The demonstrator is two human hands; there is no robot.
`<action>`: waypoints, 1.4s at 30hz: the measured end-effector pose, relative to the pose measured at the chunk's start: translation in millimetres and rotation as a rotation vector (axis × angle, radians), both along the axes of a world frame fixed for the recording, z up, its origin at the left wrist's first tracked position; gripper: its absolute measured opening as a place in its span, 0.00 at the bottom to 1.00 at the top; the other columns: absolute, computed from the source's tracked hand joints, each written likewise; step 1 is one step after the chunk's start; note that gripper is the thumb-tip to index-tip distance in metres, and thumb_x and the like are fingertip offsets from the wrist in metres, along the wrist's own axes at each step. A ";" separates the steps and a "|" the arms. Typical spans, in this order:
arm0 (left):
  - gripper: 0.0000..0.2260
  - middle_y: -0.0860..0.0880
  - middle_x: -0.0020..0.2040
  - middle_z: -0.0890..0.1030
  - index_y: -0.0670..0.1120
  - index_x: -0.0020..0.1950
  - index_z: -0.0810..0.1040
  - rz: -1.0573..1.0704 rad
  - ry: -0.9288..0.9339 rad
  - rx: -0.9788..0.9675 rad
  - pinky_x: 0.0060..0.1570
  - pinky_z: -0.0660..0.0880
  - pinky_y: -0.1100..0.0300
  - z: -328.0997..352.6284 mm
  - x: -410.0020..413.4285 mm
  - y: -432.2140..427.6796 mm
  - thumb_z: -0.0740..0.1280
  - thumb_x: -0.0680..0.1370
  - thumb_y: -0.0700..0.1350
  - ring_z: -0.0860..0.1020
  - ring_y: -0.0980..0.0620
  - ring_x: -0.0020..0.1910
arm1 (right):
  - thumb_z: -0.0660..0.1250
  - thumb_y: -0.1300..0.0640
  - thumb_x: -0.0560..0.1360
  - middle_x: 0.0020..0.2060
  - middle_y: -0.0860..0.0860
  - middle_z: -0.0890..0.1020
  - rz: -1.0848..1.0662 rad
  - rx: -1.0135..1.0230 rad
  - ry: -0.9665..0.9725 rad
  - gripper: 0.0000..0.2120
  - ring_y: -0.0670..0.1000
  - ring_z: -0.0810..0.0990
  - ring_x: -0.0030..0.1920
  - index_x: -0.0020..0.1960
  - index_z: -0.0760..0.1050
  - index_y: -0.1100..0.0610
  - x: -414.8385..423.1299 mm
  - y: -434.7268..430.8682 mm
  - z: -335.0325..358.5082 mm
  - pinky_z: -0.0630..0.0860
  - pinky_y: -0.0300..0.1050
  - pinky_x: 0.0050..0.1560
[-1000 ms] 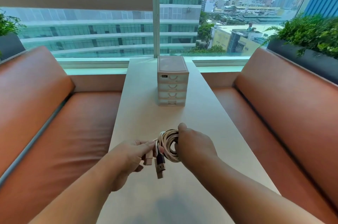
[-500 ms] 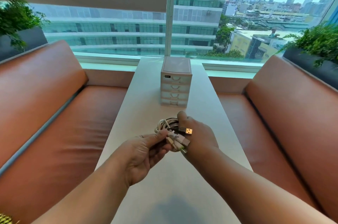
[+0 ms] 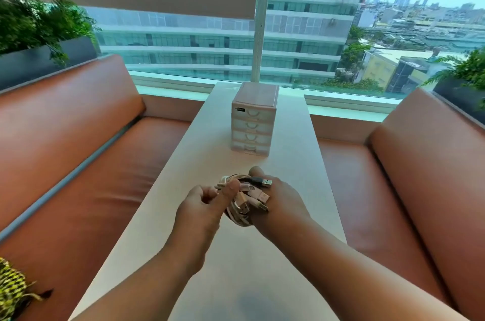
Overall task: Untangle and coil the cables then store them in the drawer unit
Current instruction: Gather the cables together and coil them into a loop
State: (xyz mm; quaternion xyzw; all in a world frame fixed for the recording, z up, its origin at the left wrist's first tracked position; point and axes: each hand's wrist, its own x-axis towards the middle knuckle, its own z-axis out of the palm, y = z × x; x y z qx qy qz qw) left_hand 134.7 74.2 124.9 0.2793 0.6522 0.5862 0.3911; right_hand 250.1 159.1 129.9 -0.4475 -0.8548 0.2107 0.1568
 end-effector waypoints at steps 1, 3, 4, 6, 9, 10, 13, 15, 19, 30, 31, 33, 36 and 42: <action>0.29 0.53 0.41 0.83 0.45 0.49 0.78 -0.058 -0.062 -0.020 0.43 0.70 0.57 0.1 3.0 -0.3 0.68 0.61 0.68 0.79 0.52 0.42 | 0.64 0.50 0.73 0.34 0.47 0.78 0.000 -0.005 0.028 0.09 0.48 0.77 0.35 0.43 0.63 0.48 1.2 -0.6 -0.4 0.66 0.41 0.29; 0.28 0.50 0.49 0.85 0.47 0.55 0.80 -0.182 -0.200 -0.031 0.50 0.71 0.54 2.8 9.4 0.4 0.67 0.64 0.65 0.80 0.52 0.49 | 0.64 0.52 0.72 0.33 0.47 0.78 0.009 -0.013 0.068 0.09 0.48 0.77 0.34 0.41 0.63 0.46 3.0 -1.8 -0.2 0.66 0.40 0.28; 0.25 0.48 0.50 0.85 0.47 0.55 0.81 -0.202 -0.261 -0.007 0.52 0.72 0.53 5.1 12.0 0.7 0.67 0.66 0.62 0.80 0.51 0.49 | 0.64 0.52 0.72 0.32 0.47 0.77 0.018 -0.019 0.084 0.10 0.47 0.77 0.33 0.41 0.62 0.46 4.3 -2.2 0.3 0.65 0.39 0.27; 0.20 0.46 0.50 0.85 0.46 0.55 0.82 -0.186 -0.330 0.046 0.53 0.73 0.52 7.5 14.2 1.2 0.67 0.69 0.56 0.80 0.50 0.48 | 0.65 0.51 0.71 0.31 0.47 0.76 0.057 -0.007 0.079 0.12 0.46 0.75 0.31 0.41 0.61 0.46 6.4 -2.5 4.8 0.66 0.39 0.27; 0.18 0.43 0.50 0.85 0.44 0.57 0.81 -0.138 -0.341 0.080 0.58 0.74 0.47 5.9 15.7 -0.6 0.67 0.70 0.51 0.81 0.47 0.49 | 0.69 0.51 0.70 0.35 0.47 0.78 0.148 0.062 0.031 0.14 0.51 0.78 0.37 0.44 0.63 0.49 8.9 0.1 12.9 0.74 0.46 0.34; 0.18 0.43 0.50 0.85 0.44 0.57 0.81 -0.120 -0.330 0.079 0.59 0.73 0.46 5.4 15.6 -1.6 0.67 0.70 0.50 0.81 0.46 0.50 | 0.70 0.51 0.69 0.37 0.48 0.79 0.167 0.046 0.045 0.13 0.52 0.79 0.39 0.45 0.64 0.50 9.1 1.1 14.0 0.77 0.49 0.37; 0.18 0.46 0.48 0.85 0.44 0.56 0.81 -0.101 -0.301 0.061 0.54 0.72 0.49 6.0 12.8 -4.4 0.68 0.69 0.50 0.79 0.47 0.48 | 0.71 0.52 0.69 0.37 0.50 0.81 0.183 -0.155 0.216 0.10 0.55 0.81 0.39 0.45 0.71 0.50 10.8 4.2 12.0 0.79 0.57 0.41; 0.19 0.45 0.49 0.85 0.43 0.58 0.81 -0.138 -0.312 0.056 0.54 0.70 0.49 6.6 8.5 -5.5 0.69 0.69 0.49 0.78 0.47 0.48 | 0.73 0.57 0.69 0.40 0.51 0.83 0.206 -0.285 0.345 0.10 0.56 0.82 0.41 0.47 0.75 0.50 13.2 6.0 11.8 0.79 0.59 0.43; 0.20 0.38 0.56 0.82 0.39 0.61 0.78 -0.201 -0.417 0.121 0.62 0.72 0.46 8.2 2.8 -6.9 0.68 0.70 0.44 0.79 0.42 0.52 | 0.71 0.57 0.73 0.47 0.52 0.82 0.346 -0.348 0.422 0.20 0.54 0.82 0.46 0.60 0.68 0.42 19.3 6.1 18.8 0.80 0.53 0.47; 0.20 0.39 0.50 0.82 0.35 0.61 0.77 -0.144 -0.482 0.262 0.65 0.68 0.40 20.0 -2.5 4.0 0.70 0.71 0.44 0.78 0.42 0.49 | 0.57 0.61 0.69 0.40 0.58 0.69 0.433 -0.539 0.728 0.10 0.48 0.63 0.33 0.48 0.65 0.49 25.8 -1.5 24.8 0.61 0.41 0.32; 0.20 0.39 0.51 0.82 0.36 0.61 0.77 -0.139 -0.485 0.268 0.65 0.67 0.40 21.1 -2.4 5.4 0.69 0.72 0.44 0.78 0.41 0.50 | 0.57 0.60 0.70 0.39 0.59 0.68 0.436 -0.554 0.746 0.08 0.50 0.62 0.33 0.48 0.66 0.51 26.1 -1.2 27.1 0.60 0.42 0.32; 0.21 0.37 0.56 0.80 0.37 0.62 0.76 -0.141 -0.498 0.283 0.68 0.65 0.38 22.6 -2.2 8.6 0.70 0.73 0.45 0.75 0.39 0.54 | 0.58 0.54 0.73 0.37 0.59 0.68 0.411 -0.513 0.720 0.05 0.51 0.62 0.33 0.49 0.67 0.50 26.0 -0.4 26.9 0.61 0.42 0.32; 0.21 0.38 0.61 0.79 0.39 0.63 0.76 -0.143 -0.496 0.281 0.67 0.67 0.39 25.0 -2.5 12.3 0.66 0.74 0.47 0.76 0.37 0.61 | 0.57 0.46 0.79 0.30 0.56 0.72 0.394 -0.411 0.685 0.06 0.54 0.67 0.29 0.52 0.69 0.45 24.7 -3.9 24.1 0.68 0.41 0.32; 0.19 0.40 0.52 0.82 0.39 0.62 0.76 -0.185 -0.493 0.256 0.47 0.78 0.52 25.8 -3.2 15.2 0.64 0.75 0.49 0.82 0.47 0.43 | 0.62 0.57 0.80 0.35 0.48 0.79 0.346 -0.359 0.555 0.10 0.43 0.71 0.25 0.51 0.71 0.41 21.0 -4.8 31.8 0.69 0.36 0.24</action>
